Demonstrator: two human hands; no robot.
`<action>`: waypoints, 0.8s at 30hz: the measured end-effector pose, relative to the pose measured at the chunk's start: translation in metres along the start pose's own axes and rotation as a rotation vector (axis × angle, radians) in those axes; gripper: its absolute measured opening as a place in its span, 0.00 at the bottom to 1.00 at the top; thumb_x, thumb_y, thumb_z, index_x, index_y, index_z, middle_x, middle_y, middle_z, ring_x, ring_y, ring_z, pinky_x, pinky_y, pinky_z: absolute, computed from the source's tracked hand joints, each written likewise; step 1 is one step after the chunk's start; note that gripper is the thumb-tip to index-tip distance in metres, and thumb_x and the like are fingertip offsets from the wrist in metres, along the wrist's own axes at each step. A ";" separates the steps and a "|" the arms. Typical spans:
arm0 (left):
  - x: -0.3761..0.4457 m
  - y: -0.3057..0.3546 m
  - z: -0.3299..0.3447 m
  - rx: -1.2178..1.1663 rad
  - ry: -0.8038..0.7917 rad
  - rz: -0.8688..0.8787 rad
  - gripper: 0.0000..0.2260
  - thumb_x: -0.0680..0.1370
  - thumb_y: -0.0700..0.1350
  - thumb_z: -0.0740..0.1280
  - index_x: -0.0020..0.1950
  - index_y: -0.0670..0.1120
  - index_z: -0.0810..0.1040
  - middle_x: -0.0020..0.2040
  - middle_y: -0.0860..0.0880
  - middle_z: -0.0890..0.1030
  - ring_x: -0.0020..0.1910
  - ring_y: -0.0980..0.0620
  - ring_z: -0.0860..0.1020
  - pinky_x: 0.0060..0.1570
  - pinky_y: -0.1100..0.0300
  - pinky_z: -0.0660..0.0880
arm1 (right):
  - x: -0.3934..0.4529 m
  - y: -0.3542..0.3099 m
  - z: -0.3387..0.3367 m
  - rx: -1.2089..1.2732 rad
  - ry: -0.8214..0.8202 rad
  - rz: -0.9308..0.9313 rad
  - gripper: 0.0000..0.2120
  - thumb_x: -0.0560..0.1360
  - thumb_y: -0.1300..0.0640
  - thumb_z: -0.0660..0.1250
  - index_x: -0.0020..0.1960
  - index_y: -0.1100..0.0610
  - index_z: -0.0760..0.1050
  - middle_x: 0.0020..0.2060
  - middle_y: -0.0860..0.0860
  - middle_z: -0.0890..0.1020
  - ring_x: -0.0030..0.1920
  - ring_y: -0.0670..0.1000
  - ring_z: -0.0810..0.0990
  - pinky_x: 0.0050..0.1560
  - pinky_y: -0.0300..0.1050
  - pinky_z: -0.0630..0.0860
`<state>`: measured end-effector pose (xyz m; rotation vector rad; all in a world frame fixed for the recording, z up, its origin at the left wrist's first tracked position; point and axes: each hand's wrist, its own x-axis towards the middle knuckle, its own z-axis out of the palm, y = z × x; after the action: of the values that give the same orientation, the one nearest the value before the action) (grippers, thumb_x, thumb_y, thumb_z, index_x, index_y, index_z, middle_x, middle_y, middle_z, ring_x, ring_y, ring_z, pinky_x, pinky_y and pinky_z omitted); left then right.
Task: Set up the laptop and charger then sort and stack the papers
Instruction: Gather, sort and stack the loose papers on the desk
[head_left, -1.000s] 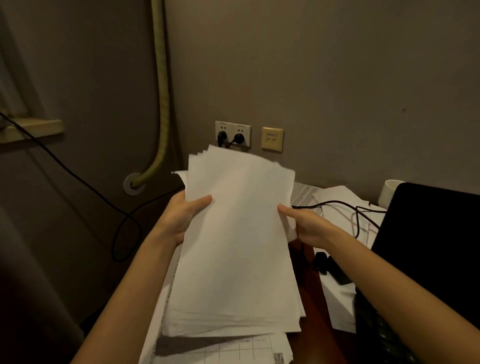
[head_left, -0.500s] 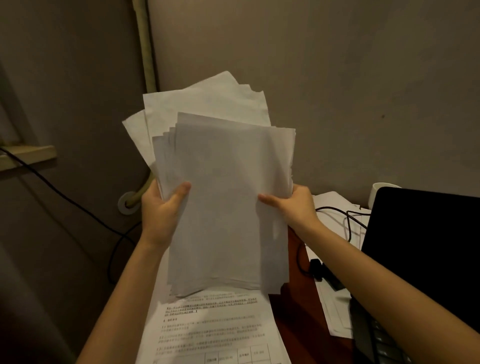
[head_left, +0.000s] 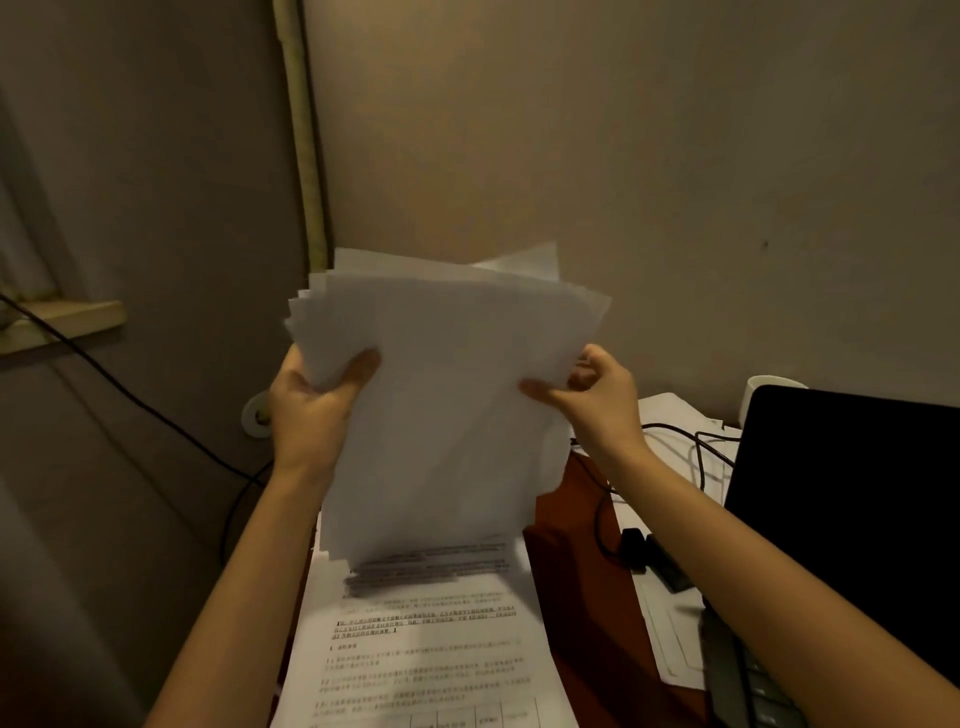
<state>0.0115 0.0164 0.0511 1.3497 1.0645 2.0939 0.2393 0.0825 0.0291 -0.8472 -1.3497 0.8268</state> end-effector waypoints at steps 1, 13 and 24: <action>0.000 0.000 0.000 0.001 -0.009 -0.005 0.19 0.67 0.48 0.72 0.57 0.49 0.76 0.49 0.52 0.82 0.51 0.50 0.82 0.50 0.51 0.80 | -0.002 0.000 0.002 0.013 -0.015 0.013 0.21 0.62 0.63 0.79 0.53 0.57 0.77 0.48 0.51 0.84 0.47 0.48 0.83 0.48 0.45 0.81; 0.008 0.015 -0.002 0.012 0.062 0.014 0.08 0.71 0.43 0.73 0.48 0.51 0.78 0.41 0.56 0.84 0.43 0.56 0.83 0.42 0.60 0.81 | 0.000 -0.026 0.021 0.123 0.033 -0.101 0.07 0.76 0.56 0.67 0.41 0.56 0.78 0.35 0.47 0.81 0.37 0.47 0.79 0.38 0.46 0.78; -0.040 -0.034 -0.020 0.085 0.038 -0.261 0.10 0.69 0.46 0.73 0.49 0.47 0.79 0.45 0.49 0.84 0.42 0.50 0.83 0.38 0.57 0.80 | -0.046 0.027 0.019 0.203 -0.120 0.172 0.08 0.71 0.56 0.69 0.50 0.51 0.76 0.45 0.47 0.83 0.42 0.44 0.84 0.39 0.37 0.79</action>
<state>0.0094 0.0020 -0.0031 1.1424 1.2838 1.9082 0.2181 0.0552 -0.0161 -0.7711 -1.2830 1.1441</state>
